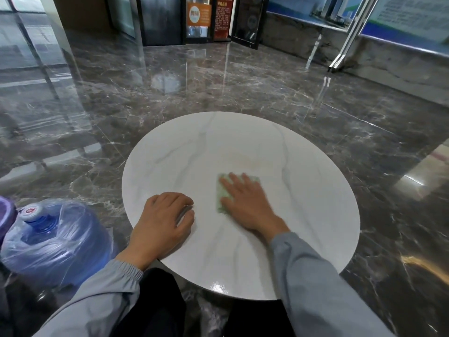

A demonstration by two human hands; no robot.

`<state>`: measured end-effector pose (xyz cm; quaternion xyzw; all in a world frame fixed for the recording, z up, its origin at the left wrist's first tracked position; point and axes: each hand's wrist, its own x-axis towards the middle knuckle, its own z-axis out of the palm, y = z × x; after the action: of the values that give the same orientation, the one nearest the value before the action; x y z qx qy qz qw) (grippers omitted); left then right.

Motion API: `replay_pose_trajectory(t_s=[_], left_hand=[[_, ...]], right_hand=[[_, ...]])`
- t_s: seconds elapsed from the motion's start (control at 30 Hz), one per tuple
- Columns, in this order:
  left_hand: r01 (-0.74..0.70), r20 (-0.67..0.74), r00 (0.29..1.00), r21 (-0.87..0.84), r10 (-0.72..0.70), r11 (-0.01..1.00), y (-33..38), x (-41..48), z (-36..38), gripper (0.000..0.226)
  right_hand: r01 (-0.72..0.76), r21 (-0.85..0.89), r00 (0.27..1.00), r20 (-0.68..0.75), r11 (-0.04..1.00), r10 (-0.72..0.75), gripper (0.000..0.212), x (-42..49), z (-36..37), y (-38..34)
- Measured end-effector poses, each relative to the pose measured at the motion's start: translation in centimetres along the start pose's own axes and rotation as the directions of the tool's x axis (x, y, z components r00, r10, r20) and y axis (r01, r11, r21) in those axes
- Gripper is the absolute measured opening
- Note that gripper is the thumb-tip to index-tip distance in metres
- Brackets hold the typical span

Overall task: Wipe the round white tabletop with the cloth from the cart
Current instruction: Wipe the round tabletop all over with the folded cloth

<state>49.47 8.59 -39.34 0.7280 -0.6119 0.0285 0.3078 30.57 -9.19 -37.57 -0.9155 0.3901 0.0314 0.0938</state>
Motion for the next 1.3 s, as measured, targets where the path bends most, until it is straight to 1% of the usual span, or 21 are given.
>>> replay_pose_trajectory(t_s=[0.07, 0.13, 0.17, 0.23, 0.27, 0.33, 0.4, 0.47, 0.5, 0.57, 0.63, 0.7, 0.73, 0.83, 0.93, 1.0, 1.03, 1.1, 1.2, 1.27, 1.3], left_hand=[[0.002, 0.0, 1.0, -0.008, -0.002, 1.0, 0.2, 0.0, -0.1, 0.024], [0.015, -0.004, 1.0, -0.01, -0.015, 1.0, 0.4, -0.1, -0.1, 0.024], [0.026, -0.003, 1.0, -0.015, -0.026, 1.0, 0.4, 0.0, -0.1, 0.025], [0.046, -0.008, 0.999, -0.032, -0.046, 0.998, 0.5, 0.0, 0.0, 0.024], [0.054, -0.013, 0.998, -0.041, -0.055, 0.998, 0.5, 0.0, 0.0, 0.023], [0.069, -0.019, 0.997, -0.055, -0.07, 0.996, 0.5, 0.1, -0.1, 0.019], [0.064, -0.02, 0.998, -0.053, -0.065, 0.997, 0.5, 0.1, 0.0, 0.018], [0.053, -0.024, 0.998, -0.055, -0.055, 0.997, 0.6, 0.1, 0.0, 0.02], [0.047, -0.025, 0.999, -0.057, -0.048, 0.997, 0.5, 0.2, -0.1, 0.02], [0.038, -0.016, 0.999, -0.058, -0.039, 0.998, 0.3, 0.2, -0.1, 0.022], [0.031, 0.001, 1.0, -0.049, -0.031, 0.998, 0.2, 0.2, -0.2, 0.022], [0.027, 0.004, 1.0, -0.055, -0.027, 0.998, 0.1, 0.2, -0.2, 0.021], [0.029, -0.001, 1.0, -0.062, -0.029, 0.998, 0.1, 0.1, -0.3, 0.021], [0.027, -0.008, 1.0, -0.072, -0.028, 0.997, 0.2, 0.2, -0.3, 0.022], [0.037, -0.014, 0.999, -0.075, -0.038, 0.996, 0.2, 0.2, -0.1, 0.02], [0.039, -0.022, 0.999, -0.07, -0.04, 0.997, 0.2, 0.3, 0.0, 0.018], [0.037, -0.027, 0.999, -0.068, -0.038, 0.997, 0.2, 0.4, 0.1, 0.018], [0.038, -0.026, 0.999, -0.067, -0.039, 0.997, 0.3, 0.3, 0.0, 0.017], [0.033, -0.02, 0.999, -0.056, -0.035, 0.998, 0.2, 0.4, 0.0, 0.017], [0.043, -0.006, 0.999, -0.05, -0.043, 0.998, 0.1, 0.2, -0.1, 0.019], [0.049, 0.004, 0.999, -0.049, -0.049, 0.998, 0.1, 0.2, -0.2, 0.02]], right_hand=[[-0.223, -0.019, 0.974, -0.033, 0.975, 0.223, 0.062, -0.4, -0.9, 6.5], [-0.425, 0.027, 0.905, -0.027, 0.905, 0.425, 0.062, -2.1, -2.1, 12.9], [-0.502, 0.068, 0.865, 0.009, 0.862, 0.502, 0.062, -3.1, -2.7, 15.1], [-0.588, 0.1, 0.809, 0.077, 0.803, 0.583, 0.063, -4.1, -3.4, 16.8], [-0.596, 0.096, 0.803, 0.094, 0.797, 0.589, 0.064, -3.8, -3.3, 16.3], [-0.53, 0.084, 0.847, 0.096, 0.844, 0.523, 0.064, -2.2, -3.0, 13.4], [-0.391, 0.048, 0.919, 0.079, 0.919, 0.387, 0.063, -0.3, -2.4, 8.7], [-0.228, 0.014, 0.972, 0.07, 0.974, 0.226, 0.062, 1.1, -1.4, 2.9], [-0.138, 0.003, 0.988, 0.071, 0.99, 0.137, 0.062, 1.4, -0.9, -0.2], [0.029, -0.012, 0.996, 0.084, 1.0, -0.028, 0.063, 1.2, 0.0, -5.0], [0.117, 0.011, 0.989, 0.084, 0.993, -0.118, 0.063, 0.9, 0.0, -6.1], [0.122, 0.036, 0.989, 0.081, 0.992, -0.125, 0.063, 0.8, -0.8, -3.7], [0.083, 0.037, 0.994, 0.073, 0.996, -0.085, 0.063, 0.7, -1.0, -1.8], [-0.166, 0.026, 0.986, 0.034, 0.986, 0.165, 0.062, 0.1, -1.8, 6.2], [-0.414, 0.042, 0.91, 0.028, 0.91, 0.413, 0.061, -1.7, -2.8, 12.5], [-0.492, 0.076, 0.87, 0.059, 0.867, 0.489, 0.062, -1.9, -3.0, 13.0], [-0.493, 0.082, 0.87, 0.067, 0.866, 0.488, 0.062, -1.5, -2.9, 12.0], [-0.406, 0.064, 0.913, 0.059, 0.911, 0.403, 0.062, -0.2, -2.4, 8.1], [-0.148, 0.035, 0.988, 0.049, 0.988, 0.147, 0.062, 1.5, -0.9, -0.5], [0.016, 0.017, 0.999, 0.047, 1.0, -0.017, 0.062, 1.4, 0.2, -5.5], [0.07, 0.023, 0.996, 0.048, 0.997, -0.071, 0.062, 1.2, 0.5, -6.8]])
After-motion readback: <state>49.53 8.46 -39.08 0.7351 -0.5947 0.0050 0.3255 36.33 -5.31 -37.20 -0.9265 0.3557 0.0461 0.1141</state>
